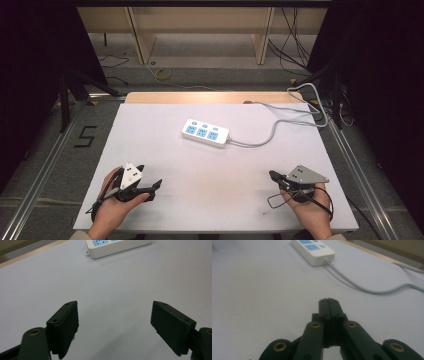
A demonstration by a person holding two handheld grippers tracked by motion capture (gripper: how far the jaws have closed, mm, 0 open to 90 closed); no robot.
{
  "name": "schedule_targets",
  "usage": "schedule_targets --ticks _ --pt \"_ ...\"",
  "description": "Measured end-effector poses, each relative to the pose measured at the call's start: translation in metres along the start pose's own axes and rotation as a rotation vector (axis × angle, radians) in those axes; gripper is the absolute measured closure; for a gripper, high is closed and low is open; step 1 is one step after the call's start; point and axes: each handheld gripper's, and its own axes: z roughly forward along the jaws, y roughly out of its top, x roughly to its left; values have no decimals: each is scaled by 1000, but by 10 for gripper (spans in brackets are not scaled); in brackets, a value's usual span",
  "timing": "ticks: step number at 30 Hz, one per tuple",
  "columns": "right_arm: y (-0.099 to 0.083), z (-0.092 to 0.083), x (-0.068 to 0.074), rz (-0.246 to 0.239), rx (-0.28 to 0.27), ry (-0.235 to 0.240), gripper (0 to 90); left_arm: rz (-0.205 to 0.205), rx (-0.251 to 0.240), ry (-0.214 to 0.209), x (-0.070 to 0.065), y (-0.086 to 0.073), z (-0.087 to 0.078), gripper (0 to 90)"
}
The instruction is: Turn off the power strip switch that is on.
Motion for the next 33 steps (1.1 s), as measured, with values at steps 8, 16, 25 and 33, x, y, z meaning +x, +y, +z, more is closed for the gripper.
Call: schedule_targets --ticks 8,16,25,33 --pt "8 6 2 -9 9 5 900 -9 -2 4 1 0 0 227" --pt "16 12 2 -28 11 7 900 -11 -1 8 2 0 0 229" --pt "22 16 0 -46 33 13 900 -10 2 5 2 0 0 231" --pt "29 20 -1 -39 39 21 900 -7 1 8 2 0 0 231"
